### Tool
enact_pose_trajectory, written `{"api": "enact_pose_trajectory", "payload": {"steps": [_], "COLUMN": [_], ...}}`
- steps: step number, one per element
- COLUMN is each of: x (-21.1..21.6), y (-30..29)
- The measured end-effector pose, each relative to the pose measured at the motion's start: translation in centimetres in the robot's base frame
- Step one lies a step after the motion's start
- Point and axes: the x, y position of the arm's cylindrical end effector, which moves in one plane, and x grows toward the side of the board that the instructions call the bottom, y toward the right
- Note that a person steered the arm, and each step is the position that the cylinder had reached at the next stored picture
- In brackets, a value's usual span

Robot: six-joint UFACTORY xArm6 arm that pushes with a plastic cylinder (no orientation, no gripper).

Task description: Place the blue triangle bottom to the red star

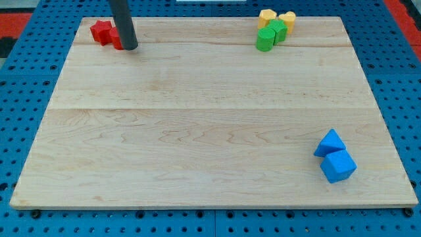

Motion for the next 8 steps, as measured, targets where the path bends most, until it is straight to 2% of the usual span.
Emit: {"api": "enact_pose_trajectory", "payload": {"steps": [1, 2, 3, 4, 5, 6, 8], "x": [3.4, 7.3, 10.6, 12.1, 19.7, 26.7, 26.2], "y": [4.9, 16.1, 24.8, 32.9, 39.5, 41.9, 39.1]}}
